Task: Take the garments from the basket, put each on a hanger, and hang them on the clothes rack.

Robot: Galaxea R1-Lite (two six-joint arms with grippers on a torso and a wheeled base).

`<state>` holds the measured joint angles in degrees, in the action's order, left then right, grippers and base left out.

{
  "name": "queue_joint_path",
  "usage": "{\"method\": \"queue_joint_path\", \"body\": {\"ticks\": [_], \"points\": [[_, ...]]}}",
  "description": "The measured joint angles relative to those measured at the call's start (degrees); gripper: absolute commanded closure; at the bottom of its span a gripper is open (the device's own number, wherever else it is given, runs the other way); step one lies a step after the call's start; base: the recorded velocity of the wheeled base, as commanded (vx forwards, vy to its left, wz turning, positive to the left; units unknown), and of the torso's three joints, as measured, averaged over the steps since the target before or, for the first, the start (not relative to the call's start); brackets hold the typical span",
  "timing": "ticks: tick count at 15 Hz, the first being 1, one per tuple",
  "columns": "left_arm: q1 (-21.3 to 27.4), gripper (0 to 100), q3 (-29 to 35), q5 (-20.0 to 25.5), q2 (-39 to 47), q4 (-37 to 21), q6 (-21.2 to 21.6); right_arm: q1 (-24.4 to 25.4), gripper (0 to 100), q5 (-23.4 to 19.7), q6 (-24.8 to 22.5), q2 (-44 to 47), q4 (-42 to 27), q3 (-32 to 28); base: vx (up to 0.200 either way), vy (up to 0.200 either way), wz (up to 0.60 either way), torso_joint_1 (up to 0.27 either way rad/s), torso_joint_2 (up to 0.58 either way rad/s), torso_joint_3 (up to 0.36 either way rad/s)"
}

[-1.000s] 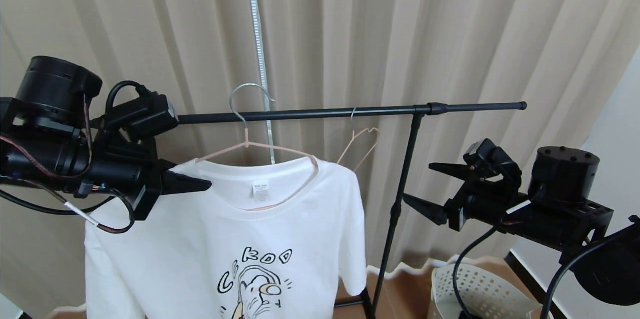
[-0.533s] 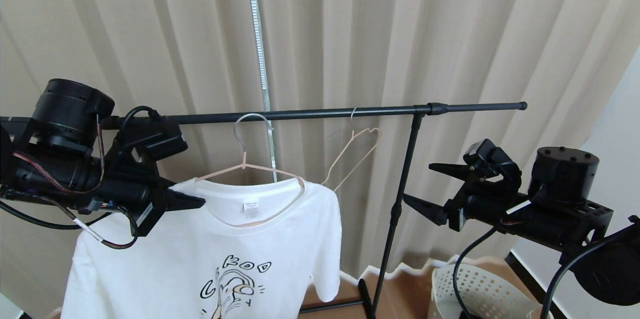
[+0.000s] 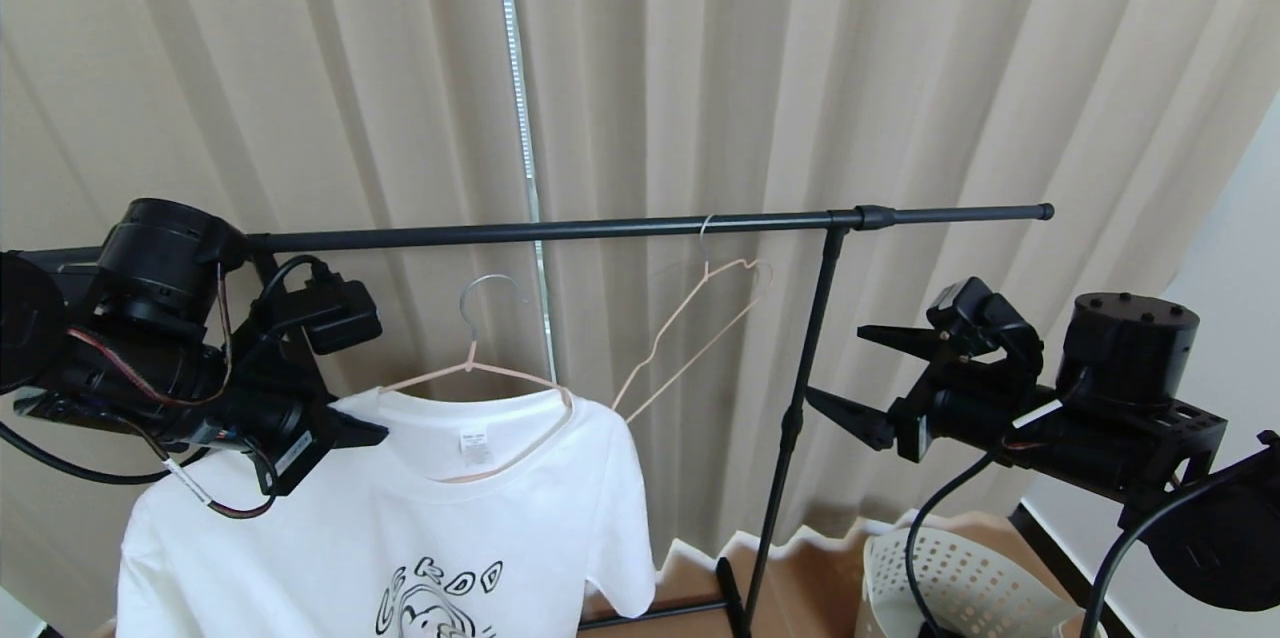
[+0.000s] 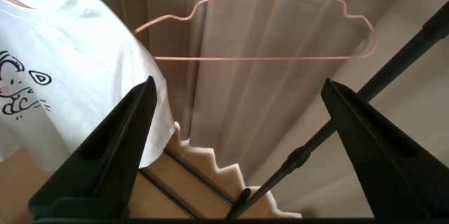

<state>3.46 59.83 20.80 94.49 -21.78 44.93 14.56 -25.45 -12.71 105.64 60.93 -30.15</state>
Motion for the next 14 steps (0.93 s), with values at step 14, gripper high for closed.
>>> {"method": "queue_joint_path", "body": {"ticks": [14], "points": [[-1.10, 100, 1.57, -5.56, 6.64, 5.14, -10.45, 0.00, 0, -0.02, 0.00, 0.11, 0.05, 0.02, 0.000, 0.000, 0.00, 0.000, 0.00, 0.000]]}}
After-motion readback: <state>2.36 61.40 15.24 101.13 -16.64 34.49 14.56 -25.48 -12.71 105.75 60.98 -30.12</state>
